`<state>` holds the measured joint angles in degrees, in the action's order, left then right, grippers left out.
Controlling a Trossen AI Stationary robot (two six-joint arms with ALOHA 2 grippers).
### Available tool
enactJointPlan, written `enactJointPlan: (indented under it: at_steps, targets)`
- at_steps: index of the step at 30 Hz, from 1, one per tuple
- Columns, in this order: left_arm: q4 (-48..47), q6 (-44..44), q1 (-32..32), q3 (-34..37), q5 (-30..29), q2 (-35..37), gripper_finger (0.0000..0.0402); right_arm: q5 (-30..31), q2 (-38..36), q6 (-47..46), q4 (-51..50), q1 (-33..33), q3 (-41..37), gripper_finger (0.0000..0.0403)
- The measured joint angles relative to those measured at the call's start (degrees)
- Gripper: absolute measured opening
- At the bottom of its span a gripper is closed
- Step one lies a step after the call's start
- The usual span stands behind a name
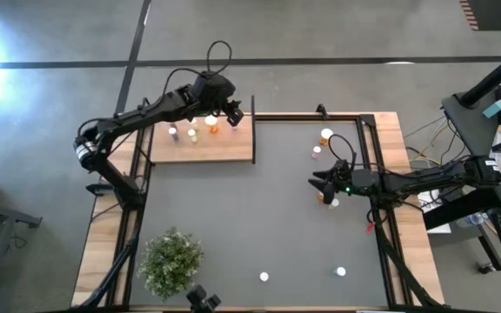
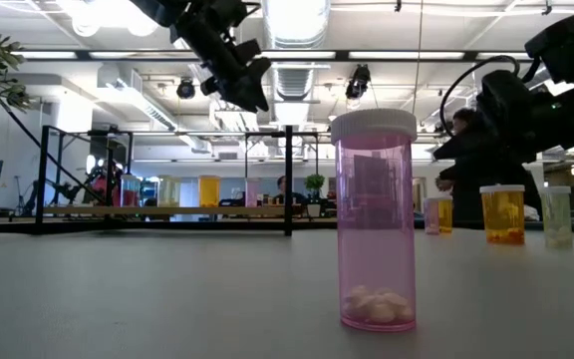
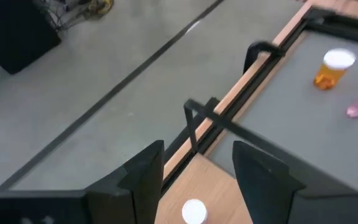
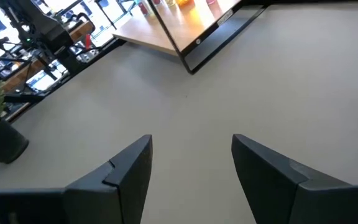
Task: Pick and place medicine bottles onto shelf by color
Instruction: Move the bottom orange pill bottle to the middle of the table
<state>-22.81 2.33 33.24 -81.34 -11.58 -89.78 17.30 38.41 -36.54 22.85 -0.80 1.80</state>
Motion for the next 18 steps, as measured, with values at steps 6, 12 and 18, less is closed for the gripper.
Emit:
enactJointPlan:
  at_steps: [6, 12, 18]
  targets:
    - [1.45, 0.00, -0.43, -0.11, 1.28, 0.78, 0.0174, -1.23, 0.00, 0.55, 0.00, 0.02, 0.00, 0.0210]
    - [2.07, 0.00, -2.18, -0.04, 1.64, 1.32, 0.0174, 1.47, 0.00, 0.62, 0.08, 0.00, 0.00, 0.0210]
    - [6.91, -0.44, -4.89, -0.09, 1.64, 1.65, 0.0174, 6.92, 0.00, -0.04, 0.38, 0.00, 0.02, 0.0210]
